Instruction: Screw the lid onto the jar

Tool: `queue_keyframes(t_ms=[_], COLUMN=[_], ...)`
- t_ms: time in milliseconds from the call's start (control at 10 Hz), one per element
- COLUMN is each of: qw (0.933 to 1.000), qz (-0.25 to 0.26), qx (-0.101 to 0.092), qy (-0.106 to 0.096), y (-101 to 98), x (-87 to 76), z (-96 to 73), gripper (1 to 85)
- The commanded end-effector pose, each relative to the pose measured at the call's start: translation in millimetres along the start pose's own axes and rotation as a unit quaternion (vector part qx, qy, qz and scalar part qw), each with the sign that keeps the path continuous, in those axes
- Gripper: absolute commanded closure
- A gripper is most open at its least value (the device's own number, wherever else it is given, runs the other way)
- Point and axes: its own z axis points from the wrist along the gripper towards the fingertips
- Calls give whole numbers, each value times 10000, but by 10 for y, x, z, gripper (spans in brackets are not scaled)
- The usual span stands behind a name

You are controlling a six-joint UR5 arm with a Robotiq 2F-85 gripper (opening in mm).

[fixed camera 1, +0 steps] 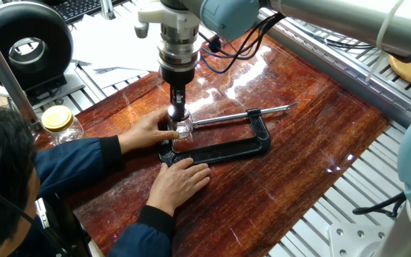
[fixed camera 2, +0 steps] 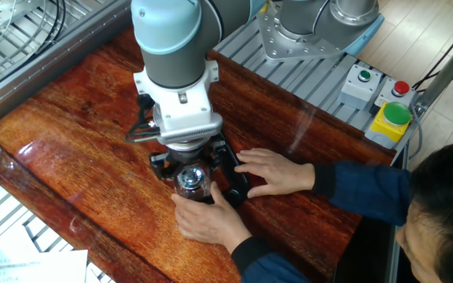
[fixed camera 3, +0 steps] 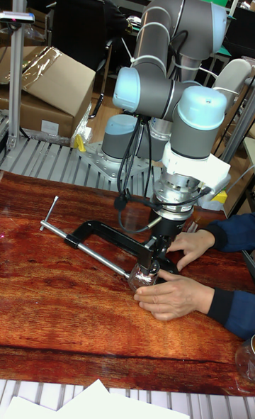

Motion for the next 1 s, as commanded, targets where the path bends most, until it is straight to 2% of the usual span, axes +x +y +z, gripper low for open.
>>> queue_keyframes(t_ms=[0, 200, 400, 700, 900], qw=[9981, 9962, 9946, 9930, 9926], qz=[-607, -861, -1036, -1179, -1218], qx=[66, 92, 35, -50, -12], qy=[-62, -45, -20, -18, -11], y=[-41, -58, -30, 15, -7], x=[-32, -18, 14, 74, 81], z=[-10, -2, 7, 32, 35], gripper=[223, 223, 223, 223, 223])
